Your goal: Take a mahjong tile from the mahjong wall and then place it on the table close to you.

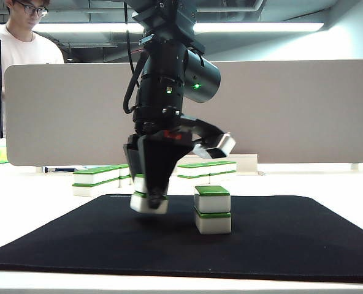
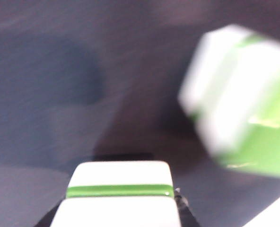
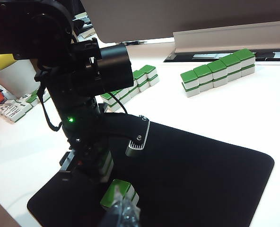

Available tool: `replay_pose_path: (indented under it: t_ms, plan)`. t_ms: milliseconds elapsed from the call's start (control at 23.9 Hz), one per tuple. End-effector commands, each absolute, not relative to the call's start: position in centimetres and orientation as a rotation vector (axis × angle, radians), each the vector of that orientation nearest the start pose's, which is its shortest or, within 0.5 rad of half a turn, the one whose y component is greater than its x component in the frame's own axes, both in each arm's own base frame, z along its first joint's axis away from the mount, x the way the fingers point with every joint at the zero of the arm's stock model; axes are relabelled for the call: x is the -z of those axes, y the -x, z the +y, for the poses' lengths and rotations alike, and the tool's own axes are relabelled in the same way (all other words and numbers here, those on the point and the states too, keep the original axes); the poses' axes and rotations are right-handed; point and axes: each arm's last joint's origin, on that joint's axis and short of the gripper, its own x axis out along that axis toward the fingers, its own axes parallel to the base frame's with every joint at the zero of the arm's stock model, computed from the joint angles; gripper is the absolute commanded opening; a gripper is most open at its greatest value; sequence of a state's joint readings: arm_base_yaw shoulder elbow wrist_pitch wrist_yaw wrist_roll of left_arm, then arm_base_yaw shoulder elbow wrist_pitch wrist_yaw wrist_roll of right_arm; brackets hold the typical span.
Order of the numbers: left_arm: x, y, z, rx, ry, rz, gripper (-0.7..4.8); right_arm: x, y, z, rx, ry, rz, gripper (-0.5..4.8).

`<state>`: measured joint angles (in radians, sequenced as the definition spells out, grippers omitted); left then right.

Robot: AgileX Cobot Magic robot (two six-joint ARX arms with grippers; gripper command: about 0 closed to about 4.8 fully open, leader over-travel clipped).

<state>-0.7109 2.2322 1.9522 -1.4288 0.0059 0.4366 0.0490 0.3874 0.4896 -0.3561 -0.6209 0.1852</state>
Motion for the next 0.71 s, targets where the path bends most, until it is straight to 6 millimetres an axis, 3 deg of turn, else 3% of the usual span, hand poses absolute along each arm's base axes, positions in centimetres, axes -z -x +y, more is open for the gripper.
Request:
replay_pose_path:
  t_ms: [42, 209, 418, 543, 711]
  plan:
    - [-21.4, -32.2, -27.5, 0.858, -0.95, 1.468, 1.41, -26.8, -10.1, 2.2, -0.644, -0.238, 0.285, -0.01]
    - [-21.4, -32.2, -27.9, 0.909, -0.904, 1.446, 1.42, -26.8, -10.1, 2.2, -0.645, -0.238, 0.286, -0.01]
    - [-23.0, -33.9, -28.6, 0.761, -0.975, 1.242, 1.42, -26.8, -10.0, 2.2, -0.646, -0.238, 0.286, -0.01]
    - [-25.9, -33.9, -29.9, 0.939, -0.8, 1.14, 1.42, -26.8, -10.0, 2.2, -0.645, -0.238, 0.286, -0.01]
    - [-26.3, -32.8, -31.1, 1.067, -0.734, 1.132, 1.42, -26.8, -10.0, 2.2, -0.645, -0.238, 0.286, -0.01]
